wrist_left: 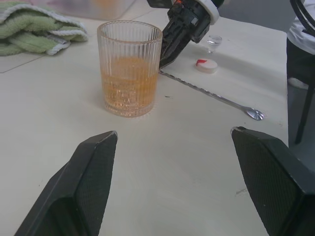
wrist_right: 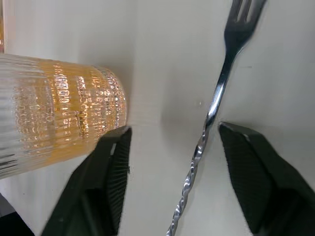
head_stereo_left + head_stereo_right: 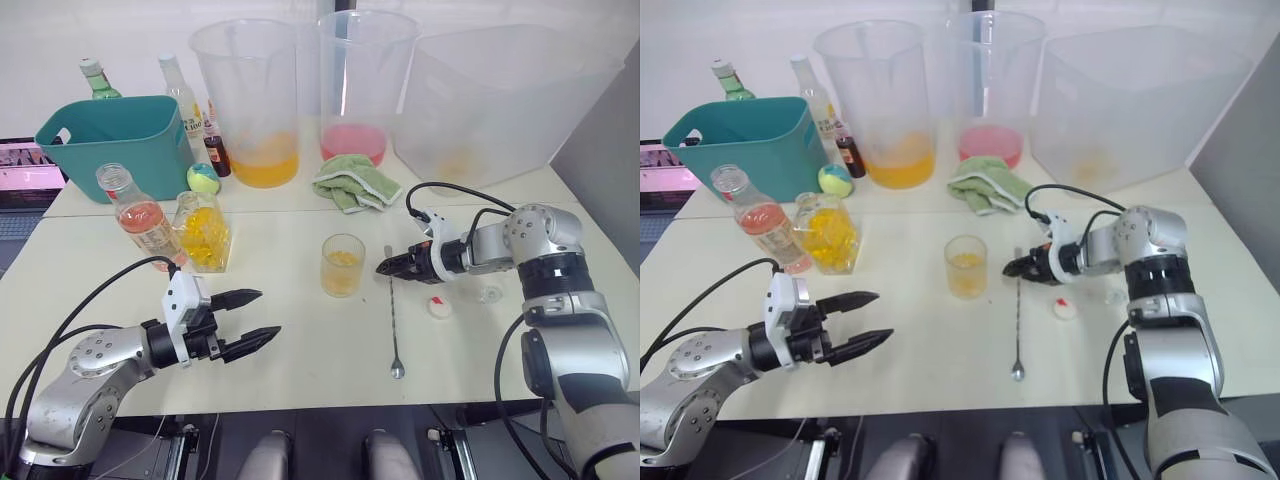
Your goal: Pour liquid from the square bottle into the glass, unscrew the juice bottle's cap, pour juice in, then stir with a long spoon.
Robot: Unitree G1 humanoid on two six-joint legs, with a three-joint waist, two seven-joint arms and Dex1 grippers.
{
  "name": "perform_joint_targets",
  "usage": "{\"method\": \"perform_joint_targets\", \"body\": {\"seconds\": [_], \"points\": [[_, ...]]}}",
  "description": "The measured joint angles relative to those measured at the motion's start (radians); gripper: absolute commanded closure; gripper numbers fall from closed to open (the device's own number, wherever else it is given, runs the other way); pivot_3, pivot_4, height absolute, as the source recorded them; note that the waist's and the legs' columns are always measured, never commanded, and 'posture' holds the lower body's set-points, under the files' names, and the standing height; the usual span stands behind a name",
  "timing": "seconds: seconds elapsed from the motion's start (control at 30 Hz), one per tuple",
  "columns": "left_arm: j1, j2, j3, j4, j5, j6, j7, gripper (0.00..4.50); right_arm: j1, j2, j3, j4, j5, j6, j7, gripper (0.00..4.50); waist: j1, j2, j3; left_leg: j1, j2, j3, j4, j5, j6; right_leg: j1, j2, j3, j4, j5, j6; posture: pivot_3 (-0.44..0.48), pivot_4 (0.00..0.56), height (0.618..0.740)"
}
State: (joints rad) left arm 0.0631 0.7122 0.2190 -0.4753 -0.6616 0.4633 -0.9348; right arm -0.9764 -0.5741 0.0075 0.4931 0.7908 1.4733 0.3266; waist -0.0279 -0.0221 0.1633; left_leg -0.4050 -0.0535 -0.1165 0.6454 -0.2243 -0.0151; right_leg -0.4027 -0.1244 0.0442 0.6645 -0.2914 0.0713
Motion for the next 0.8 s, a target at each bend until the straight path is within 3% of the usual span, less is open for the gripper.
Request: {"method": "perform_joint_targets", "body": {"seconds": [0.03, 0.07, 0.27, 0.33, 0.47, 0.6, 0.8], "points": [[0.006, 0.007, 0.014, 0.000, -0.011, 0.000, -0.002, 0.58, 0.019, -0.009, -0.017, -0.040, -0.005, 0.010, -0.002, 0.09, 0.003, 0.000, 0.000, 0.000, 0.000, 0.000, 0.000, 0.000, 0.000, 0.000, 0.000, 0.000, 0.000, 0.000, 0.000, 0.000, 0.150, 0.738], [0.014, 0.015, 0.028, 0.000, -0.016, 0.001, -0.007, 0.58, 0.041, -0.024, -0.037, -0.088, -0.003, 0.031, -0.003, 0.02, 0.006, 0.000, 0.000, -0.001, 0.000, 0.000, 0.000, 0.000, 0.000, -0.001, 0.000, 0.000, 0.000, 0.000, 0.000, 0.000, 0.150, 0.738], [0.038, 0.071, 0.148, 0.038, -0.057, 0.003, -0.050, 0.58, 0.232, -0.232, -0.233, -0.492, 0.103, 0.115, 0.108, 0.02, 0.015, 0.000, 0.000, -0.002, 0.000, 0.000, -0.001, 0.000, 0.001, -0.001, 0.000, -0.001, -0.001, 0.000, 0.000, 0.000, 0.150, 0.738], [0.061, 0.077, 0.190, 0.070, -0.065, 0.000, -0.063, 0.58, 0.377, -0.328, -0.288, -0.637, 0.115, 0.026, 0.204, 0.02, 0.014, 0.000, 0.000, -0.001, 0.000, 0.001, -0.001, -0.001, 0.002, 0.000, 0.000, -0.001, -0.002, 0.000, 0.000, 0.000, 0.150, 0.738], [0.098, 0.087, 0.216, 0.096, -0.058, -0.018, -0.112, 0.58, 0.690, -0.370, -0.385, -0.829, 0.080, -0.236, 0.411, 0.02, 0.009, 0.000, 0.000, 0.001, 0.001, 0.002, -0.001, -0.001, 0.002, 0.001, 0.000, 0.000, -0.001, 0.000, 0.000, 0.000, 0.150, 0.738], [0.110, 0.092, 0.233, 0.170, -0.011, -0.086, -0.154, 0.58, 1.036, -0.324, -0.459, -0.845, -0.072, -0.603, 0.592, 0.02, 0.016, 0.000, 0.000, 0.007, 0.001, 0.003, 0.000, -0.001, 0.002, 0.009, 0.000, 0.000, -0.003, 0.000, 0.001, 0.000, 0.150, 0.738], [0.115, 0.063, 0.229, 0.234, 0.041, -0.178, -0.171, 0.58, 1.210, -0.291, -0.569, -0.725, -0.115, -0.831, 0.770, 0.02, 0.015, 0.000, 0.001, 0.015, 0.004, 0.004, -0.002, -0.002, 0.002, 0.018, 0.001, 0.000, -0.009, -0.001, 0.001, 0.000, 0.150, 0.738]]}}
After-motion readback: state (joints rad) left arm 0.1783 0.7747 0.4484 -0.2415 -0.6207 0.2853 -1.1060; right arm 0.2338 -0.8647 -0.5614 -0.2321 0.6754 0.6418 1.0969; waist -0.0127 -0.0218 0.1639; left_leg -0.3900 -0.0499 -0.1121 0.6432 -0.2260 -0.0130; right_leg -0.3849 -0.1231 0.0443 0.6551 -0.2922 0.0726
